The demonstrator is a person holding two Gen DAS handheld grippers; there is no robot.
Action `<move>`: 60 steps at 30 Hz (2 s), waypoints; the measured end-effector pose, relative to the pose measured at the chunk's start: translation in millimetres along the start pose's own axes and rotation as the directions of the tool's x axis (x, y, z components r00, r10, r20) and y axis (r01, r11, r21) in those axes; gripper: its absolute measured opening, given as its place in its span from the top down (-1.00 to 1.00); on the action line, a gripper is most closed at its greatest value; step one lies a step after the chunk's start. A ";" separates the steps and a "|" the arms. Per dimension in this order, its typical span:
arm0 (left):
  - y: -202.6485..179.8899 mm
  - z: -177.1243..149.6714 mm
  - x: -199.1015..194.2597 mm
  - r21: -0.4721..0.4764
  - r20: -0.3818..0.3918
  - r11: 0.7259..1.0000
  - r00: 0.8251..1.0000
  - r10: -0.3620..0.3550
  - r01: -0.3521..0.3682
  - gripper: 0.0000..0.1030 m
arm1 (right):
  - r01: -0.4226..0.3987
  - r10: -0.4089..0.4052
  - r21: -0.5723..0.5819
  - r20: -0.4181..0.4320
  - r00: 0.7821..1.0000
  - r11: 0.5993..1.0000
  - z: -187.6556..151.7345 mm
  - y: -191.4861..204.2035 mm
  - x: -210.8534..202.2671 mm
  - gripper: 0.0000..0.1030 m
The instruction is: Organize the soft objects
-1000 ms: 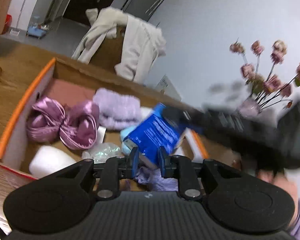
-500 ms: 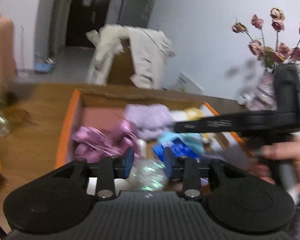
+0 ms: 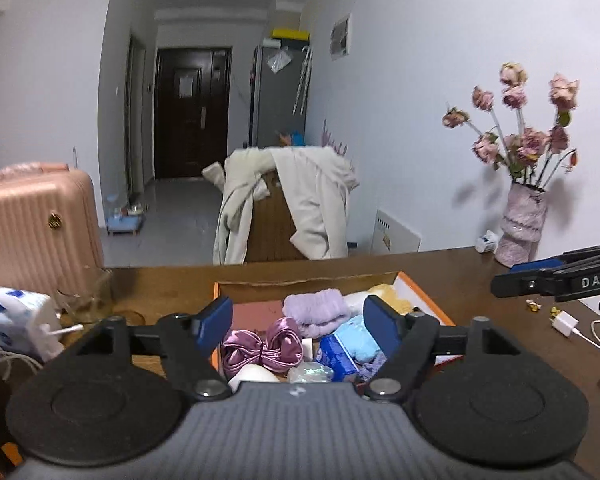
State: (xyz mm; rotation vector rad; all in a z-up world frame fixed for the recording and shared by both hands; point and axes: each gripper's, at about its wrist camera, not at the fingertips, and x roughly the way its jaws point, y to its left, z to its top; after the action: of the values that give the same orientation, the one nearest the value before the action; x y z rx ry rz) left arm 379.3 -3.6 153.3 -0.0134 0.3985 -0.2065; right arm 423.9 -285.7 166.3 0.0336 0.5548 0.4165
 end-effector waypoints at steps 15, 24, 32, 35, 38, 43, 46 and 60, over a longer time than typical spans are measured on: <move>-24.6 -39.2 -87.9 0.025 0.117 0.998 0.992 0.054 -0.058 -0.65 | 0.058 -0.056 -0.008 0.171 0.984 0.998 -71.8 43.3 -86.1 -0.37; -38.3 -133.6 -137.4 -0.004 0.131 0.998 0.989 0.065 -0.065 -0.75 | 0.077 -0.064 -0.047 0.237 0.969 0.996 -174.9 89.2 -122.5 -0.51; -45.0 -212.3 -208.6 -0.035 0.156 0.997 0.984 0.080 -0.076 -0.94 | 0.097 -0.072 -0.076 0.280 0.957 0.992 -262.6 144.4 -156.0 -0.61; -45.5 -234.3 -229.8 -0.049 0.158 0.994 0.981 0.109 -0.102 -0.98 | 0.087 -0.063 -0.072 0.294 0.954 0.994 -295.5 161.3 -171.6 -0.71; -49.5 -246.9 -238.6 -0.029 0.143 0.994 0.984 0.110 -0.107 -0.99 | 0.041 -0.021 -0.066 0.282 0.959 0.997 -317.8 170.2 -181.6 -0.75; -52.6 -250.7 -241.1 -0.016 0.152 0.994 0.982 0.109 -0.108 -0.99 | 0.057 -0.036 -0.076 0.257 0.966 0.996 -326.3 177.6 -175.4 -0.75; -50.2 -251.3 -240.7 -0.022 0.147 0.993 0.982 0.118 -0.116 -0.99 | 0.051 -0.033 -0.065 0.257 0.966 0.997 -323.3 176.2 -172.5 -0.75; -44.0 -246.6 -240.3 -0.031 0.153 0.990 0.978 0.139 -0.136 -0.99 | 0.044 -0.030 -0.046 0.274 0.961 0.998 -316.7 172.1 -168.4 -0.76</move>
State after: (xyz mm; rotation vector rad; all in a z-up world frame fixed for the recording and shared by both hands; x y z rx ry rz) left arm 58.8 8.8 20.5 -0.0218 0.2457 -0.0642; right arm 65.8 -219.5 6.0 0.0307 0.2720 0.3818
